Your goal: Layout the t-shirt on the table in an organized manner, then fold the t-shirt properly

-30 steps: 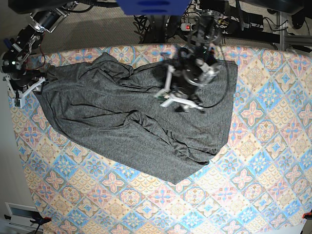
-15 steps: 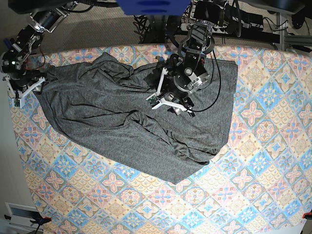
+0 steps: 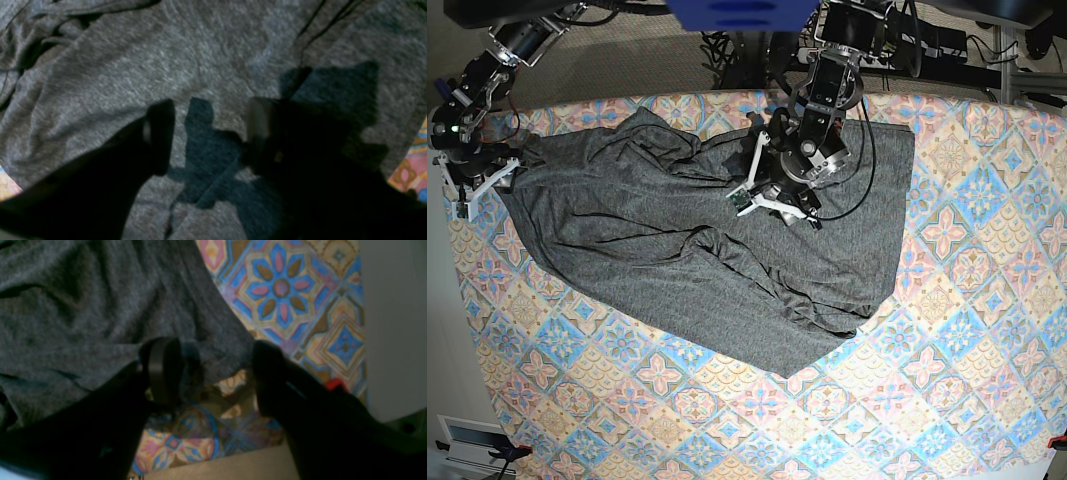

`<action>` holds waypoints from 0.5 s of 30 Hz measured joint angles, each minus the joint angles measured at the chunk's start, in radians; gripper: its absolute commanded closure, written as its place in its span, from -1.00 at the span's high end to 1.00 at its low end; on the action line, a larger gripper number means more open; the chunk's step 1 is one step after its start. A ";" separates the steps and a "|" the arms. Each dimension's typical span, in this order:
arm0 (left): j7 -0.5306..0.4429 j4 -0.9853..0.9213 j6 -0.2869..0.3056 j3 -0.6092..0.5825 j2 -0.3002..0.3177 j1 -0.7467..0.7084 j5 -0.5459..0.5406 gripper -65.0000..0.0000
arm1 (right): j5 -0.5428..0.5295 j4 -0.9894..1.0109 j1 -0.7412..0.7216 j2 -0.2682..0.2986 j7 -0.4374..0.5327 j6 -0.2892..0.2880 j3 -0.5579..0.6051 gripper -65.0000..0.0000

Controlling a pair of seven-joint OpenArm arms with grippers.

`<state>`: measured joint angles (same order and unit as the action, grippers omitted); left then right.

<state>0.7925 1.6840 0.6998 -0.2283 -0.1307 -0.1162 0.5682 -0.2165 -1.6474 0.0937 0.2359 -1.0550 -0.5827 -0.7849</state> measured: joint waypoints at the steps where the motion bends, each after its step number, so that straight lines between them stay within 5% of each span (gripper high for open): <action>1: 0.001 -0.003 0.000 -0.012 0.000 0.000 0.001 -0.01 | 0.000 0.000 0.000 0.000 0.000 0.000 0.000 0.01; 10: -0.049 -0.137 -0.017 -0.131 -0.009 0.042 -0.020 -0.75 | 0.000 0.000 -0.002 0.000 0.000 0.000 0.000 0.01; 15: -0.051 -0.141 -0.014 -0.131 -0.010 0.044 -0.023 -0.83 | 0.000 0.000 0.000 0.000 0.000 0.000 0.000 0.01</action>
<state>0.7410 1.5433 0.6861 -0.3595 -0.1406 -0.0723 0.5457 -0.2165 -1.6474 0.0937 0.2356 -1.0554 -0.5827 -0.7849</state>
